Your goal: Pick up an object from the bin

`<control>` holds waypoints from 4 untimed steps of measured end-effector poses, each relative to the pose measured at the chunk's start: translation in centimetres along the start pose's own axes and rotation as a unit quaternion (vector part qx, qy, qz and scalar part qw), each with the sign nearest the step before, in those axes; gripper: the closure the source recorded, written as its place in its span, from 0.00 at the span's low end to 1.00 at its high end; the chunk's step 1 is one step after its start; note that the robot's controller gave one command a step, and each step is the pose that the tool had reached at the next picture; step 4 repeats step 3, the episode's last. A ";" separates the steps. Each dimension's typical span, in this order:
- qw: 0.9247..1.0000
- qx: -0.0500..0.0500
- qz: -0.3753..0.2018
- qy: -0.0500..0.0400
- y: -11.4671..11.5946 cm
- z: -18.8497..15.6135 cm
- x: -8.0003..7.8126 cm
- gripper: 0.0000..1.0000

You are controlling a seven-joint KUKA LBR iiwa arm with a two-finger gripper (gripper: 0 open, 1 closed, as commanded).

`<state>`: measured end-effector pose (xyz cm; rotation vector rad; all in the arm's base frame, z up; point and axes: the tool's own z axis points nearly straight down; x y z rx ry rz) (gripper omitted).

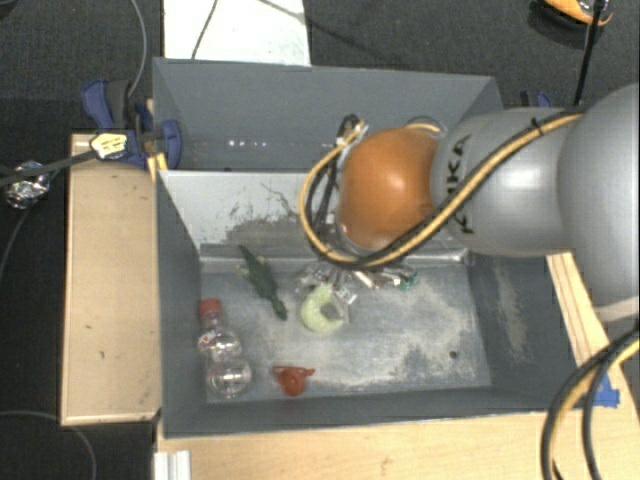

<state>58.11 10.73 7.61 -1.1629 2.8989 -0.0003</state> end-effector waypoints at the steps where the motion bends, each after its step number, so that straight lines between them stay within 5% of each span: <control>1: 1.000 0.000 -0.009 -0.002 0.3 -11.0 0.7 1.00; 2: 1.000 0.000 -0.008 -0.002 0.3 -11.0 0.7 1.00; 3: 1.000 0.001 0.010 -0.004 -0.1 -20.9 0.0 1.00; 4: 1.000 0.001 0.010 -0.004 -0.1 -20.9 0.0 1.00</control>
Offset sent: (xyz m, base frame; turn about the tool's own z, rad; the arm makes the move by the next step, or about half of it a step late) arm 0.0000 0.0000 0.0000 0.0000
